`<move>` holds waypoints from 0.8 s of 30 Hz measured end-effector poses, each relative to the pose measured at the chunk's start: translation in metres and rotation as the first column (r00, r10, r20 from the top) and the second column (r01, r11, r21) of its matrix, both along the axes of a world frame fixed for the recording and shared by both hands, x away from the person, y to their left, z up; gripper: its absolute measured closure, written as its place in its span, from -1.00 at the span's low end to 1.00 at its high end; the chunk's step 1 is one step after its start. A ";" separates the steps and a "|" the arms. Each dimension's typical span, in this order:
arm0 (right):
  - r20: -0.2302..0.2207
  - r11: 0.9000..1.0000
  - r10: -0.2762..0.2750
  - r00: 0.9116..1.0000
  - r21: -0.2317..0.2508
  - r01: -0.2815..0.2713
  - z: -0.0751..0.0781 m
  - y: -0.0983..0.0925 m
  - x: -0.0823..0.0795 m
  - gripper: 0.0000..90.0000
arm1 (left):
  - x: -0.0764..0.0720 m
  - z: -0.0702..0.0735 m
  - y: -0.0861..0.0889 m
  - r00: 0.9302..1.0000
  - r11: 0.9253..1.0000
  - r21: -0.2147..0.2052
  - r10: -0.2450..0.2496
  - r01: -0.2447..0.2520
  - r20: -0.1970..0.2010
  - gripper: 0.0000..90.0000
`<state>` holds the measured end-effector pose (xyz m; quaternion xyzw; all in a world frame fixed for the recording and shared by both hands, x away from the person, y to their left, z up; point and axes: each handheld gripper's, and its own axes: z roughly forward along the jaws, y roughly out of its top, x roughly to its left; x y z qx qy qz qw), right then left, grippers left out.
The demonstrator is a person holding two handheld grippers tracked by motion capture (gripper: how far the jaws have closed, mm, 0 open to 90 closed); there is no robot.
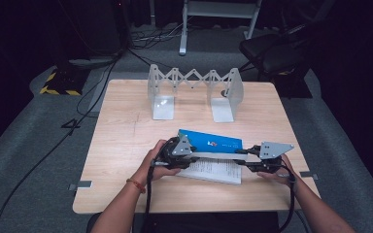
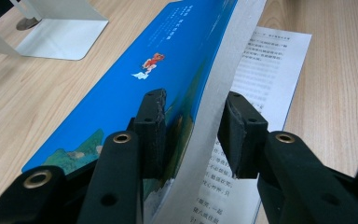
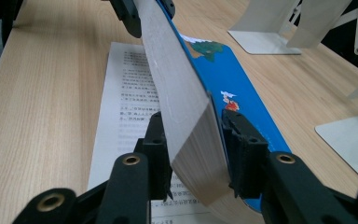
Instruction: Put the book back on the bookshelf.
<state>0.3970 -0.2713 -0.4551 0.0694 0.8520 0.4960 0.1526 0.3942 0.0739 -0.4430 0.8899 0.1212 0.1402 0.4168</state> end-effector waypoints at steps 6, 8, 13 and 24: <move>0.049 0.996 -0.024 0.999 -0.083 0.028 0.008 0.013 -0.006 0.58 | 0.007 0.003 0.004 0.998 0.998 0.027 0.056 -0.055 -0.033 0.15; 0.072 0.992 -0.022 0.997 -0.122 0.030 0.010 0.021 -0.012 0.61 | -0.002 0.009 0.003 0.997 0.996 0.040 0.077 -0.077 -0.004 -0.16; 0.080 0.988 -0.021 0.997 -0.149 0.033 0.014 0.033 -0.018 0.64 | -0.024 0.019 -0.013 0.994 0.993 0.068 0.098 -0.101 0.052 -0.36; 0.071 0.983 -0.034 0.997 -0.177 0.046 0.026 0.053 -0.021 0.65 | -0.032 0.018 -0.044 0.980 0.980 0.089 0.166 -0.177 0.114 -0.47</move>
